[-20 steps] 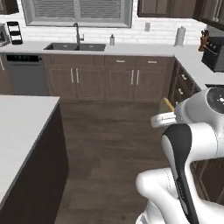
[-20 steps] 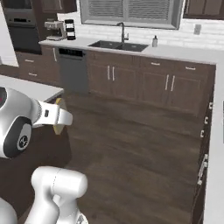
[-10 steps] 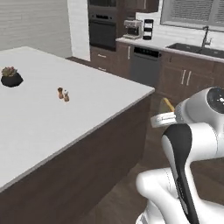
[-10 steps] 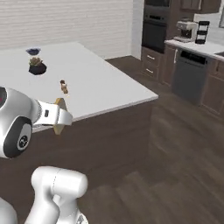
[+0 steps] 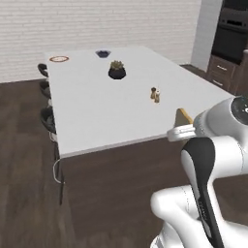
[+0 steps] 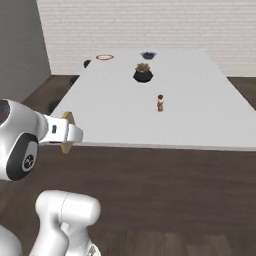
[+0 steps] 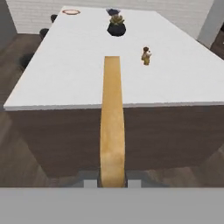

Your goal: Start the toaster. Once the lever pops up, take the bread to the plate on the dining counter.

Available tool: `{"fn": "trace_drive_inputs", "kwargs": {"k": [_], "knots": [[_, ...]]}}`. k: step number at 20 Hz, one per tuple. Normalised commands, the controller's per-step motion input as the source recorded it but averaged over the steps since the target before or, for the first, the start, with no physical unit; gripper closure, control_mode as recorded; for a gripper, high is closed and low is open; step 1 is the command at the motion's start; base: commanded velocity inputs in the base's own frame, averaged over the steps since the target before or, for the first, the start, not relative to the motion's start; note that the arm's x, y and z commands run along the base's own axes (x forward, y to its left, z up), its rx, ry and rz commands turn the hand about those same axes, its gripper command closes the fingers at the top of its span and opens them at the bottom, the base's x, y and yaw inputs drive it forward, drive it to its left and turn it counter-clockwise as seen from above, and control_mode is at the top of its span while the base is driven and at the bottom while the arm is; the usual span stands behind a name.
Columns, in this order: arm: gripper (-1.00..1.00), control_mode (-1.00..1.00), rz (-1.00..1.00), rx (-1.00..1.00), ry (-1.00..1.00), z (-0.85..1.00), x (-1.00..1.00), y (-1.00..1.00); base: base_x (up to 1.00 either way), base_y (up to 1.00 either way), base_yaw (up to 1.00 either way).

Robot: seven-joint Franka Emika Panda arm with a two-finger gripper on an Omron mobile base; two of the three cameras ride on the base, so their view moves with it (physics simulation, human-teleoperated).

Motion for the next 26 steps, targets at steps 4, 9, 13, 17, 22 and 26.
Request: {"fn": "trace_drive_inputs", "kwargs": {"k": [4,9,13,17,22,26], "knots": [[1.0,1.0,0.0,0.0,0.0,0.0,0.0,0.0,0.17,0.97,0.24],[1.0,1.0,0.0,0.0,0.0,0.0,0.0,0.0,0.21,1.0,0.03],[1.0,1.0,0.0,0.0,0.0,0.0,0.0,0.0,0.21,1.0,-0.01],[1.0,1.0,0.0,0.0,0.0,0.0,0.0,0.0,0.34,1.0,-0.08],[1.0,1.0,0.0,0.0,0.0,0.0,0.0,0.0,0.58,1.0,-0.2],[1.0,1.0,0.0,0.0,0.0,0.0,0.0,0.0,0.85,1.0,-0.29]]}}
